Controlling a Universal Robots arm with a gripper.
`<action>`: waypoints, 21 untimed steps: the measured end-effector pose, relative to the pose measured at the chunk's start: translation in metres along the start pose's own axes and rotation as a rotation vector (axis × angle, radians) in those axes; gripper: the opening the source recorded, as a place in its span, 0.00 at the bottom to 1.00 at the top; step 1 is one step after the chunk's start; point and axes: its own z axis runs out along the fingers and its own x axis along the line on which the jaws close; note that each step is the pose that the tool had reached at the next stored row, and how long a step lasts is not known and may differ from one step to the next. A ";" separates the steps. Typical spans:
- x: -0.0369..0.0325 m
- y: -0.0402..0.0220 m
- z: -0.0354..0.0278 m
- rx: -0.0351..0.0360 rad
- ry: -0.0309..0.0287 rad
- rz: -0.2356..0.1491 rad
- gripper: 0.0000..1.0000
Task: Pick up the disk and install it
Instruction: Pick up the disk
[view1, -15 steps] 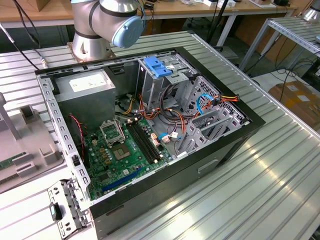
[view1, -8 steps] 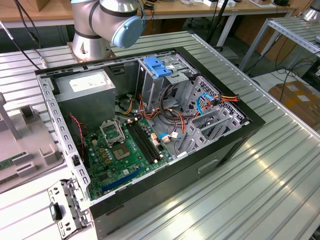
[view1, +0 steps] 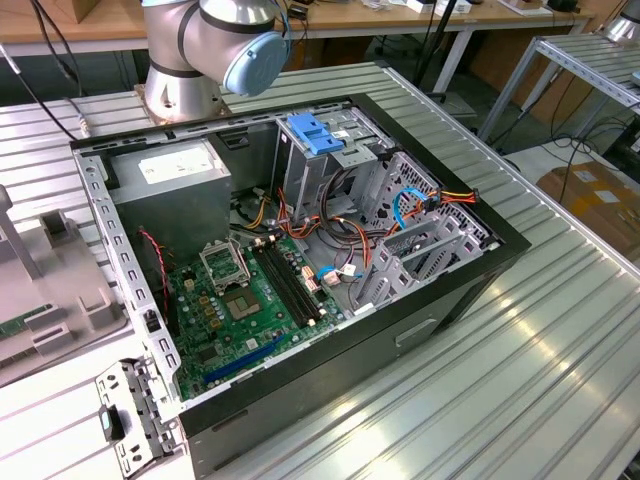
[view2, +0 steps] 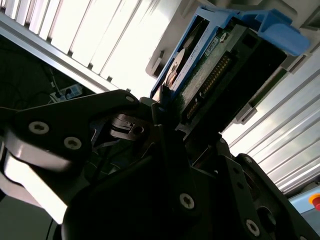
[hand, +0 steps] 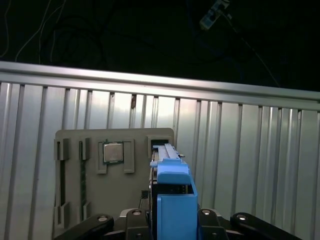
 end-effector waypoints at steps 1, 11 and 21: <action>-0.0001 0.0001 -0.0011 -0.0001 0.0000 0.000 0.37; -0.0008 0.0008 -0.0165 0.0000 0.0000 0.000 0.37; -0.0013 0.0011 -0.0222 0.0000 0.0000 0.000 0.36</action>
